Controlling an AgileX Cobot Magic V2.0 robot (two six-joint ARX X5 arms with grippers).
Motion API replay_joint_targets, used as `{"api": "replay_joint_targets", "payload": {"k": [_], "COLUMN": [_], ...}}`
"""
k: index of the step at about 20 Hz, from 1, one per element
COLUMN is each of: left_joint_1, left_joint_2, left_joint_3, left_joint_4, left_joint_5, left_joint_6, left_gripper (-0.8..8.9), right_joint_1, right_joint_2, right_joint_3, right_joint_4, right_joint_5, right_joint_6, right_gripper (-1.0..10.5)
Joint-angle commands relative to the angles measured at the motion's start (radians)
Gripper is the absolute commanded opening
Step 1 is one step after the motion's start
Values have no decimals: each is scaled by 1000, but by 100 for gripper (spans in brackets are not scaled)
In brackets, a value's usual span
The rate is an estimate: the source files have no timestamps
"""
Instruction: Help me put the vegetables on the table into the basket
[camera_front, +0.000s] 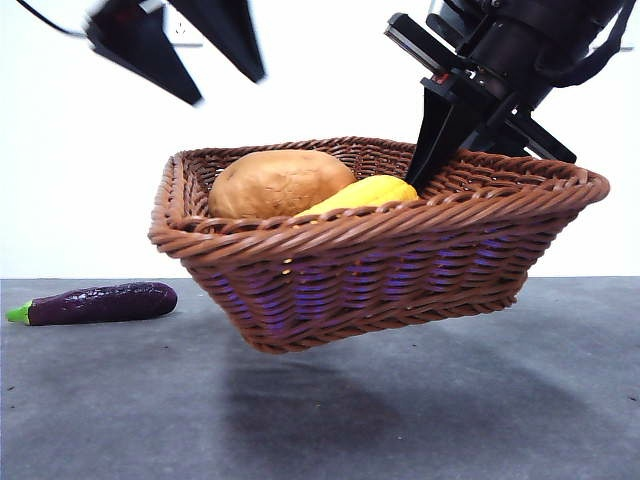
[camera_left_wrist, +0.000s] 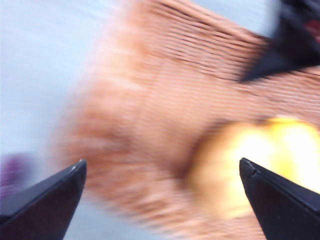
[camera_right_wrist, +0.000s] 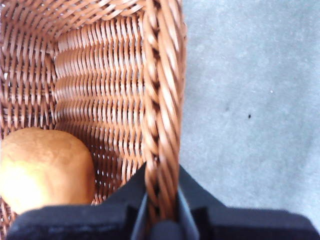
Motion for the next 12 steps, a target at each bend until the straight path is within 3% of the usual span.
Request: {"api": "replay_joint_targets", "payload": {"k": [1, 5, 9, 12], "left_joint_1": [72, 298, 486, 544], "left_joint_2": [-46, -34, 59, 209], "left_joint_3": [-3, -3, -3, 52], "left_joint_4": [7, 32, 130, 140], "left_joint_5": [-79, -36, 159, 201], "left_joint_6": [125, 272, 314, 347], "left_gripper": [538, 537, 533, 533], "right_joint_1": [0, -1, -21, -47], "right_joint_2": [-4, -63, -183, -267], "right_joint_3": [10, 10, 10, 10], "right_joint_4": [17, 14, -14, -66], "right_joint_5": [-27, -61, -68, -72], "right_joint_6": [-4, -20, -30, -54], "right_gripper": [-12, -12, -12, -12]}}
